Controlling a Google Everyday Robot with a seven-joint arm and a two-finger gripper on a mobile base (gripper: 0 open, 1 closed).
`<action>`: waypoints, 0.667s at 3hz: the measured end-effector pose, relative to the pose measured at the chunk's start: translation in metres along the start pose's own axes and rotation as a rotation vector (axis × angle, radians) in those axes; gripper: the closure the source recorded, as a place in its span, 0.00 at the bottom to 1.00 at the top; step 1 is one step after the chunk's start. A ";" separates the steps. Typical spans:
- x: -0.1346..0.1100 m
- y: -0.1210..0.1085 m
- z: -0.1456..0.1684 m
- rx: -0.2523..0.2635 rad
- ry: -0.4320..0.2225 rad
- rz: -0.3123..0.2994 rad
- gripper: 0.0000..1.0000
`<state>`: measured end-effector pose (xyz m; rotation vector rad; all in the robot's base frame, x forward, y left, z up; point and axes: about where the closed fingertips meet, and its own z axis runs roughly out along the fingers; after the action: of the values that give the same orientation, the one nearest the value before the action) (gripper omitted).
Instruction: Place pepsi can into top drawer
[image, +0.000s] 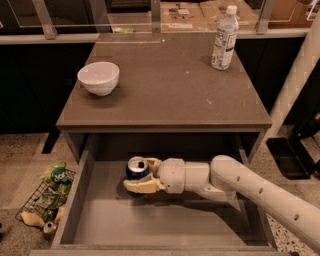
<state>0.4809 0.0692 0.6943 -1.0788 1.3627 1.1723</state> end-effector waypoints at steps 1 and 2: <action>0.006 0.004 0.003 0.010 0.007 -0.024 1.00; 0.011 0.006 -0.001 0.039 0.020 -0.043 1.00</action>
Offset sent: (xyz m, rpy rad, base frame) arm -0.0078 -0.0103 -0.0164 -0.0527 -0.0611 -0.0793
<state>0.4742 0.0688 0.6844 -1.0890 1.3656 1.1022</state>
